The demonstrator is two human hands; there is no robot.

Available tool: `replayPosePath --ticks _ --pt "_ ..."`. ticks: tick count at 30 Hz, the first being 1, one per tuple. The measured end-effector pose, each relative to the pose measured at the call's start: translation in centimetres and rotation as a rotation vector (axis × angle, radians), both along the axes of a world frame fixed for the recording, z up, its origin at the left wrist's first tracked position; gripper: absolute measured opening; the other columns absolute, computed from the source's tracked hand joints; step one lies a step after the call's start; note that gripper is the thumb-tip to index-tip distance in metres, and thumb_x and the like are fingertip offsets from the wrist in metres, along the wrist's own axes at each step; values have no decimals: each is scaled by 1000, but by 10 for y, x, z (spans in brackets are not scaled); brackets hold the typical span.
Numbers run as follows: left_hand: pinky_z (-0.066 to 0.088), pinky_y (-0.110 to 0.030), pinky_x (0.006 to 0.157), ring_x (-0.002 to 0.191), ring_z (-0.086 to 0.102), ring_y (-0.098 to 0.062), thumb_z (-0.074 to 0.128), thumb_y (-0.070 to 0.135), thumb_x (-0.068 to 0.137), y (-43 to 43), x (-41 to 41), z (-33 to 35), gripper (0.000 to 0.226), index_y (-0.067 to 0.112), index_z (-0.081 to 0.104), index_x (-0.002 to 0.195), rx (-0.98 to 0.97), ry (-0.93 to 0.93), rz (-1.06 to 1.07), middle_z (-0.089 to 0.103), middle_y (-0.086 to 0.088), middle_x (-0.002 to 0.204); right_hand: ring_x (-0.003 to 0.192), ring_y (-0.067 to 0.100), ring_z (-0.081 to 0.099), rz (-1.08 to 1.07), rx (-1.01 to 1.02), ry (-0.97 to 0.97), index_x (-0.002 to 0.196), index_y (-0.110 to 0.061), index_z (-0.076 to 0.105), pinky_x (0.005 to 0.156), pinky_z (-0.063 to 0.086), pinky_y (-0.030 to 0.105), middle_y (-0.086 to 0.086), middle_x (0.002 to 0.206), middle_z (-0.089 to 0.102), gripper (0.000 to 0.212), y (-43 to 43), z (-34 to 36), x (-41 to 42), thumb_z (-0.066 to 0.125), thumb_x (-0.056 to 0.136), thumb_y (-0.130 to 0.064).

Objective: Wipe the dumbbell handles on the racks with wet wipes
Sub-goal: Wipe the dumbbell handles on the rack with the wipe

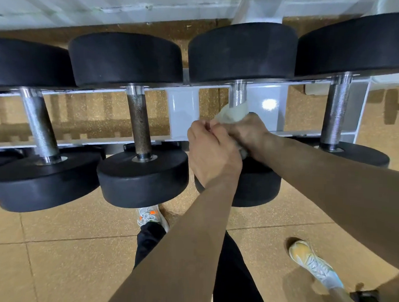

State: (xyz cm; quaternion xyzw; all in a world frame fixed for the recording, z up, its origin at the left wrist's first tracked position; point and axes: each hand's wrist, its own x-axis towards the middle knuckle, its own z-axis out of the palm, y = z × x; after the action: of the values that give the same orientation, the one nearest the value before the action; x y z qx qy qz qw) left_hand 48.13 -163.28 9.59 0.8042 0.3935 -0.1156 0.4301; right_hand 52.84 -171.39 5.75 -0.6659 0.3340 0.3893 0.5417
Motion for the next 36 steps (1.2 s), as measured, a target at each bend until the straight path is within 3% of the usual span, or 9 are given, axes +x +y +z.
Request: replayPosePath --ticks 5,12,16,19,23,26,29,33,36 --pt "47 -44 86 101 58 -27 37 40 104 0 -1 0 32 16 56 111 7 -29 -14 60 1 115 77 22 72 -138 -420 -110 80 -13 64 61 54 27 1 77 69 16 33 2 38 75 76 -24" --pt "47 -42 88 101 59 -25 36 42 103 0 0 2 32 18 56 112 5 -9 -8 61 3 116 50 15 61 -233 433 91 82 -11 59 52 50 21 1 58 58 18 -4 8 37 59 96 -21" --pt "47 -46 91 103 59 -24 36 44 103 0 0 0 31 21 55 111 -7 13 -23 60 4 116 80 20 71 -109 601 255 96 -4 71 71 59 27 11 86 72 18 -20 -8 10 58 92 -16" --pt "45 -44 92 105 58 -24 36 42 103 0 0 2 32 19 55 114 -13 28 -36 60 3 118 93 29 70 27 337 133 110 5 69 73 56 31 17 95 72 31 -19 -7 4 72 83 -10" --pt "43 -44 95 109 56 -25 37 40 104 1 2 3 32 18 56 116 -25 41 -13 59 2 121 78 22 67 30 -373 -121 96 -7 67 57 47 24 5 83 69 31 15 -1 7 82 78 -27" --pt "42 -42 92 108 55 -25 37 39 104 0 1 2 30 19 55 115 -36 33 -22 58 3 121 65 19 63 -101 -514 -195 78 -15 64 56 47 24 -3 68 63 12 33 -4 32 73 78 -23" --pt "41 -40 90 106 55 -24 38 39 104 1 1 1 29 18 55 115 -34 17 -28 58 3 119 50 18 55 -236 -274 -205 57 -18 54 53 46 27 -3 53 54 27 25 -1 49 74 77 -16" --pt "44 -41 91 107 56 -25 37 40 104 0 -1 3 31 17 55 116 -20 -1 -36 58 2 120 70 22 66 -137 482 94 88 -10 73 71 53 31 7 78 67 13 -11 -5 29 67 83 -20" --pt "43 -39 89 105 56 -24 36 40 105 2 0 3 27 19 52 111 -20 11 -63 57 3 115 83 22 72 -50 578 263 91 -10 79 77 57 31 8 89 74 22 -20 -10 15 60 84 -20"
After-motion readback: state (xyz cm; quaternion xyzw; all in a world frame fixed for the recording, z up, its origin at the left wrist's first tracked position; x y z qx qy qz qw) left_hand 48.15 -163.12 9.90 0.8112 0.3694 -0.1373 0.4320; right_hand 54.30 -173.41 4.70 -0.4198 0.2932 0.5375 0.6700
